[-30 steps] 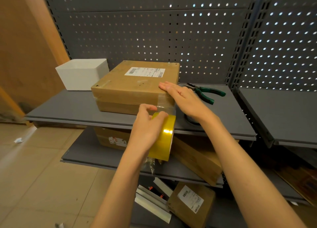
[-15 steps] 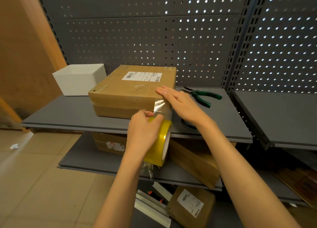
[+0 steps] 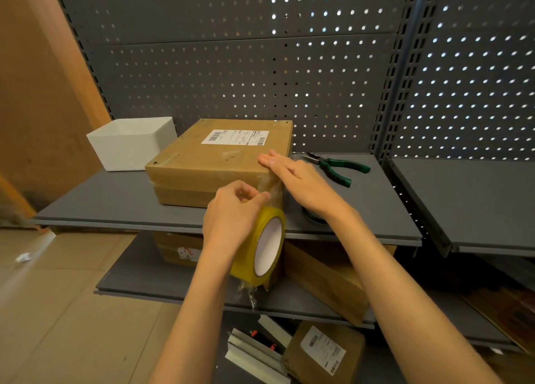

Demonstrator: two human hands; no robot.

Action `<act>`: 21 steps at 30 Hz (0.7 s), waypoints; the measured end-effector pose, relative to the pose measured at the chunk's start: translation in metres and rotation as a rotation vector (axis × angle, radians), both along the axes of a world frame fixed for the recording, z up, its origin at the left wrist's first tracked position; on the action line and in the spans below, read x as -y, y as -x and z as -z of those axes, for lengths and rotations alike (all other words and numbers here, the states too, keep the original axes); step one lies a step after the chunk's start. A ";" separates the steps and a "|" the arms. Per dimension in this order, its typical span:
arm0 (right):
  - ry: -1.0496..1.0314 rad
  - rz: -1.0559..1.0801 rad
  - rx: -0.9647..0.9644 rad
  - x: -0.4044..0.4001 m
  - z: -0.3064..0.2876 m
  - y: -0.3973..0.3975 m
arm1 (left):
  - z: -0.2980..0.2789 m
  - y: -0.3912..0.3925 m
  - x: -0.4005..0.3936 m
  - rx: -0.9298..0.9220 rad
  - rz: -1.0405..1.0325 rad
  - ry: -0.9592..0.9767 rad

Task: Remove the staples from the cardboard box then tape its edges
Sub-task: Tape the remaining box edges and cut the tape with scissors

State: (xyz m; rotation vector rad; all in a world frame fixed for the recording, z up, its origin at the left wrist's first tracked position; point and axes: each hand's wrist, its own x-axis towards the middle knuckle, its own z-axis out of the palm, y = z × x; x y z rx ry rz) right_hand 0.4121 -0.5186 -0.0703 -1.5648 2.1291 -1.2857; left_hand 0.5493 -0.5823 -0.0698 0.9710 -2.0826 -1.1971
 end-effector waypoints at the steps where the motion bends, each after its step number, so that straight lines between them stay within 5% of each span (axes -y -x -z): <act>1: 0.011 -0.001 0.030 0.000 0.000 0.000 | -0.001 0.001 0.001 0.011 -0.005 0.007; 6: 0.218 0.214 0.098 -0.017 0.000 0.006 | -0.004 0.002 0.005 0.038 -0.013 -0.011; 13: -0.423 0.467 -0.276 -0.041 0.020 0.021 | -0.001 0.002 0.006 0.002 -0.012 -0.041; 21: -0.488 0.672 -0.291 -0.038 0.028 0.010 | 0.003 0.002 0.010 -0.048 -0.009 -0.082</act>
